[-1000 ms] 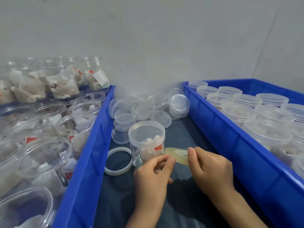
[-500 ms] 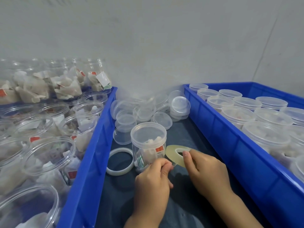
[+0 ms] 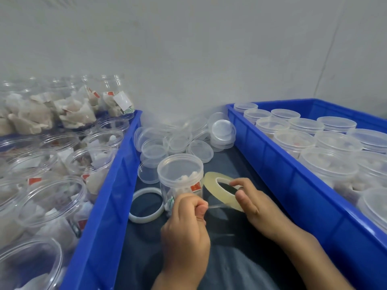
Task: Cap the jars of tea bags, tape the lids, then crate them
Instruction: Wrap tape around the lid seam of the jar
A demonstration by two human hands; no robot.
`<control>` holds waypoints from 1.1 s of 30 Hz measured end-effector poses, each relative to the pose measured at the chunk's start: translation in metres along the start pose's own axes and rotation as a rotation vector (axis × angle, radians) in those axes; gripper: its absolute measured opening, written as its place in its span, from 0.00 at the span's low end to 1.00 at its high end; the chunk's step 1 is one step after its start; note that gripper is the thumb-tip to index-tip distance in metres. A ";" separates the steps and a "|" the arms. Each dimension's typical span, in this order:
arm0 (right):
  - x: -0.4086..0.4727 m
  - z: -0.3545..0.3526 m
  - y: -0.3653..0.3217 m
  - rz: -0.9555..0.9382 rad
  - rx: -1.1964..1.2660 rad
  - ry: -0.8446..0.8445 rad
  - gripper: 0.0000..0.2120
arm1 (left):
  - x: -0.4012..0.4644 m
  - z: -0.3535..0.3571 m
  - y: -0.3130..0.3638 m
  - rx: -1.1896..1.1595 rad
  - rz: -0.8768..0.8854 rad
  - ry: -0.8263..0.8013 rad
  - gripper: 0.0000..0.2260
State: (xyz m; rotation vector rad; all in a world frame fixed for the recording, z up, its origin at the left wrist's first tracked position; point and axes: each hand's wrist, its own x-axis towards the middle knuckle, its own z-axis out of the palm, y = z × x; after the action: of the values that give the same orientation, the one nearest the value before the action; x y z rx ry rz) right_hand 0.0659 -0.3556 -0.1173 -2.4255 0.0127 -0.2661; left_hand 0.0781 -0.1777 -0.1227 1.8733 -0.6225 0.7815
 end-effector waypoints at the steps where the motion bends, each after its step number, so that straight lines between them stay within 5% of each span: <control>1: 0.001 -0.001 0.002 0.002 -0.010 0.011 0.29 | 0.000 0.000 0.000 -0.010 -0.031 0.017 0.09; 5: 0.004 0.000 0.003 -0.011 -0.113 0.014 0.29 | 0.009 -0.004 0.002 -0.172 -0.269 0.128 0.10; 8: 0.004 -0.007 0.000 0.024 -0.115 0.076 0.31 | 0.017 -0.012 0.002 -0.184 -0.281 0.211 0.08; 11: 0.007 -0.025 -0.006 0.044 -0.167 0.204 0.37 | 0.021 -0.015 0.001 -0.184 -0.333 0.259 0.08; 18: 0.016 -0.025 -0.016 -0.227 -0.606 0.638 0.26 | 0.027 -0.015 0.000 -0.280 -0.534 0.257 0.09; 26: 0.016 -0.013 -0.012 -0.261 -0.576 0.769 0.25 | 0.026 -0.016 -0.003 -0.221 -0.511 0.256 0.08; 33: 0.010 -0.007 -0.010 -0.247 -0.568 0.805 0.29 | 0.018 -0.016 -0.006 -0.003 -0.292 0.277 0.08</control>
State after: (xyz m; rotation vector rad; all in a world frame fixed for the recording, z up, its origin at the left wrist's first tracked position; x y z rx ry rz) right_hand 0.0737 -0.3528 -0.1042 -2.6789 0.1665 -1.5040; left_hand 0.0908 -0.1624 -0.1076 1.7605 -0.1711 0.8240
